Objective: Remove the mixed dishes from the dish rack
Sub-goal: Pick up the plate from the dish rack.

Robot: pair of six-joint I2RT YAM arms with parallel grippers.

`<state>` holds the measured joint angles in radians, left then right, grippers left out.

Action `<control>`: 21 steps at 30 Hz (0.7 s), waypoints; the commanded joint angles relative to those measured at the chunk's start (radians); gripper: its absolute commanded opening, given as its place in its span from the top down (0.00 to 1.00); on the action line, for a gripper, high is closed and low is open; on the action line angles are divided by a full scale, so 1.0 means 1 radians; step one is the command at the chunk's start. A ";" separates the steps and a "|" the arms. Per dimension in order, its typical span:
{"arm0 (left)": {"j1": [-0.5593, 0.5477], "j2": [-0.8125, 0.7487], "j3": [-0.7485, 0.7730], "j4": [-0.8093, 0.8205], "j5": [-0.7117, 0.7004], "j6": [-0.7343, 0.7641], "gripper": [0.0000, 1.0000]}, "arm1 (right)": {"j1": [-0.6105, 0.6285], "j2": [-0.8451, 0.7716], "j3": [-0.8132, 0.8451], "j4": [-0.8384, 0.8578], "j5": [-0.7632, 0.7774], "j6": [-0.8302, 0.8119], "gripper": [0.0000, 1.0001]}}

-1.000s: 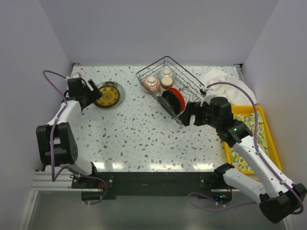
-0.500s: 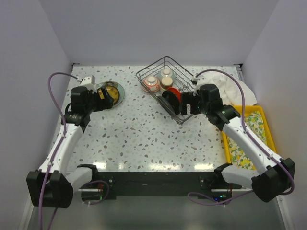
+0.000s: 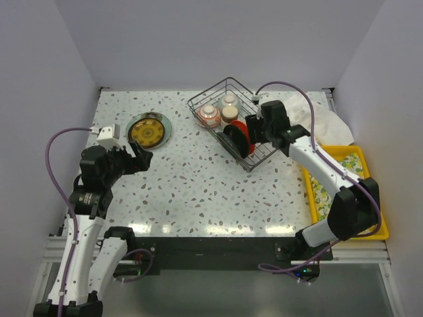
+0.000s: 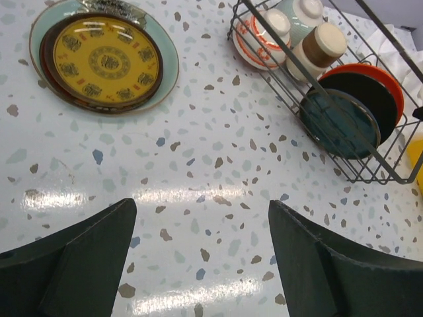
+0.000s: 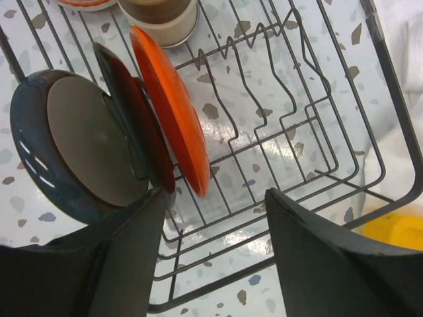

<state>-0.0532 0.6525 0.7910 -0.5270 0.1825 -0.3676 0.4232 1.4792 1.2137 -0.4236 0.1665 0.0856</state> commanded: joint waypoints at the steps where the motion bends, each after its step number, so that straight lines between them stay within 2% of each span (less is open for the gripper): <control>1: -0.005 -0.013 -0.029 -0.053 0.029 -0.033 0.14 | -0.008 0.050 0.076 0.065 0.018 -0.040 0.40; 6: -0.007 -0.024 -0.041 -0.059 0.028 -0.042 0.14 | -0.006 0.110 0.102 0.072 -0.004 -0.056 0.55; 16: -0.007 -0.014 -0.053 -0.047 0.034 -0.044 0.14 | -0.006 0.213 0.153 0.083 -0.048 -0.076 0.64; 19: -0.007 -0.016 -0.056 -0.047 0.031 -0.047 0.14 | -0.008 0.240 0.168 0.083 -0.044 -0.080 0.68; 21: -0.007 -0.016 -0.056 -0.047 0.026 -0.050 0.13 | -0.006 0.256 0.182 0.069 -0.041 -0.080 0.74</control>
<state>-0.0551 0.6415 0.7380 -0.5934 0.1982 -0.4034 0.4179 1.7199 1.3331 -0.3782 0.1341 0.0235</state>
